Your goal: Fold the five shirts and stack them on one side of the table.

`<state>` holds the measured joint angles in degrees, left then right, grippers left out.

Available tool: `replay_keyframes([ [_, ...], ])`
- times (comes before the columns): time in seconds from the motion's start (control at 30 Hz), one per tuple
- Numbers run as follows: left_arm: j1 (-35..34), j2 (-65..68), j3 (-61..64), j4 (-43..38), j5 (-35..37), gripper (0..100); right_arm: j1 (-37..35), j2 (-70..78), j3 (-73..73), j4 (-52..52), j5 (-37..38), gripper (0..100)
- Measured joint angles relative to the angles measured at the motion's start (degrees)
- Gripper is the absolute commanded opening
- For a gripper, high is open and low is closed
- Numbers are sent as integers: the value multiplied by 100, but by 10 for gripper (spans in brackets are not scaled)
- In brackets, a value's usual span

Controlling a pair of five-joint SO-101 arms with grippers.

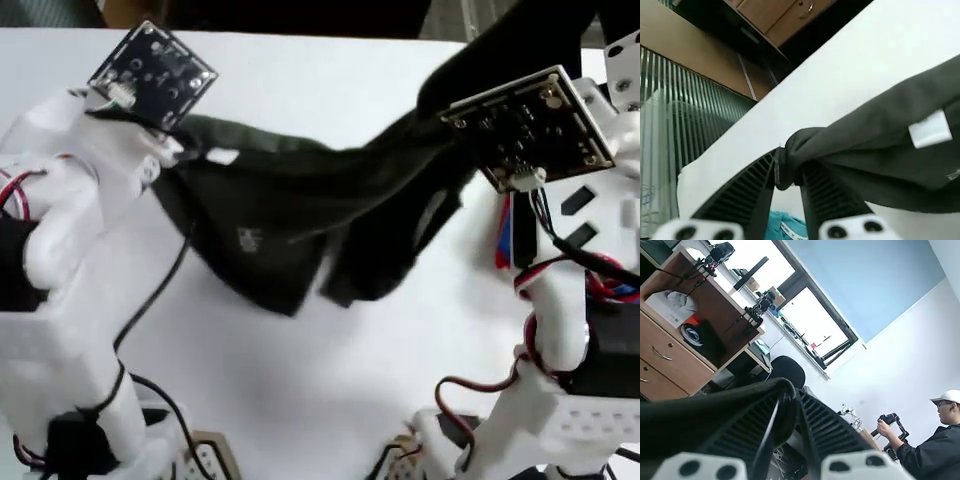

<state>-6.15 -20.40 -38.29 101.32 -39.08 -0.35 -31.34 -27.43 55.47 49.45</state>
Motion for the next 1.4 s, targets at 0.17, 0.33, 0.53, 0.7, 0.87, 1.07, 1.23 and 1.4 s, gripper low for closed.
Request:
replay_keyframes([
  [0.17,0,-9,-501,-9,0,25,0,0,0,-273,0,21],
  [0.33,0,-9,-844,-255,0,25,0,0,0,-598,0,21],
  [0.53,0,-26,-1257,-404,0,25,9,0,-35,-747,0,21],
  [0.7,-158,-53,-1574,-413,0,25,9,-9,-229,-1248,0,21],
  [0.87,-396,-79,-1714,-413,0,25,0,-9,-369,-1521,202,21],
  [1.07,-422,-97,-1908,-413,0,25,-97,-18,-413,-1574,352,21],
  [1.23,-422,-105,-2268,-413,0,25,-492,-185,-580,-1574,765,21],
  [1.4,-422,-114,-2321,-211,0,25,-888,-334,-598,-1574,1169,21],
])
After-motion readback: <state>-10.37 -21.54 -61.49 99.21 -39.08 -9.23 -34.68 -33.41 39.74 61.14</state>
